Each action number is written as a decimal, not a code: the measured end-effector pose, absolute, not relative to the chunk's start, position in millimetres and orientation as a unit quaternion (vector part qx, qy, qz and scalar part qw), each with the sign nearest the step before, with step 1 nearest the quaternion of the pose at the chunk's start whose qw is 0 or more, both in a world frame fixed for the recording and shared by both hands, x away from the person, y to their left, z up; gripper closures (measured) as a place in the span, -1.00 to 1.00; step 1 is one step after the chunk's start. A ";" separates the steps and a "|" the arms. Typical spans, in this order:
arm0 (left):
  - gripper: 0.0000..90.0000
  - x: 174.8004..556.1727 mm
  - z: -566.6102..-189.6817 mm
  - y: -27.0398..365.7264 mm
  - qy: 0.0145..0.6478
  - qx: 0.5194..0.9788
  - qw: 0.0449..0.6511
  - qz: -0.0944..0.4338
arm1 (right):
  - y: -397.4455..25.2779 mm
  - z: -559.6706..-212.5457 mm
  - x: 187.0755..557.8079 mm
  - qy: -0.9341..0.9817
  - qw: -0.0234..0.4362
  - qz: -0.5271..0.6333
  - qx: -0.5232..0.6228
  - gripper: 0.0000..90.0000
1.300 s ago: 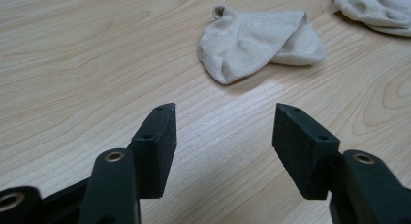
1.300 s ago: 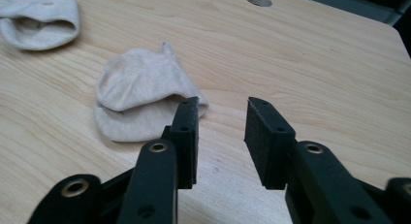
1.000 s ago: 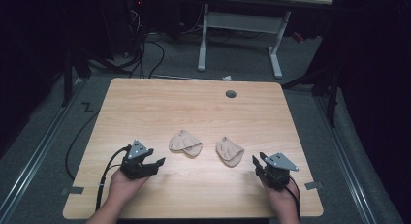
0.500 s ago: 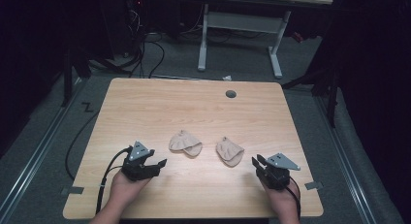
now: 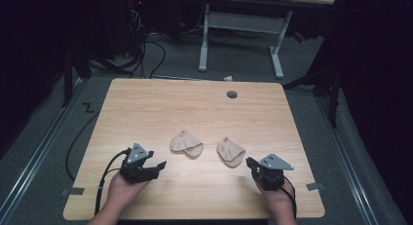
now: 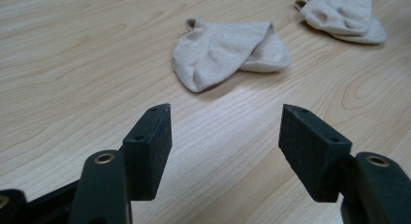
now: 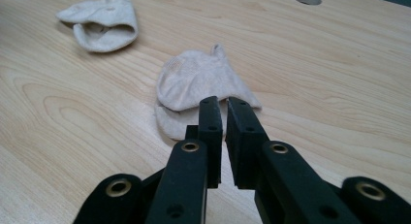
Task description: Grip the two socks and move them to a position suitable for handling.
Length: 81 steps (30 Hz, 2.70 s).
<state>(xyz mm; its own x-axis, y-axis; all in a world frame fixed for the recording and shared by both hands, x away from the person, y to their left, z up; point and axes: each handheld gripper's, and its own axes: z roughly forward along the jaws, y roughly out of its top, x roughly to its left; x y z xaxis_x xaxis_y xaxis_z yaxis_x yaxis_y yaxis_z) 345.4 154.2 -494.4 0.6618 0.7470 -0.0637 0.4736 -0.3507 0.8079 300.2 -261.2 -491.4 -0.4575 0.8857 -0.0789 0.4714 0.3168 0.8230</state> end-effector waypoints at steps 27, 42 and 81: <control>-0.11 338.0 -493.2 152.7 0.369 0.811 0.425 0.157 | -225.5 -522.7 342.7 0.819 0.236 0.293 0.434 1.00; -0.11 336.7 -494.2 143.9 0.363 0.816 0.423 0.154 | -197.2 -523.9 312.3 0.842 0.212 0.312 0.387 1.00; -0.10 338.1 -491.3 155.1 0.375 0.805 0.431 0.159 | -115.3 -512.5 311.5 0.860 0.203 0.305 0.356 0.29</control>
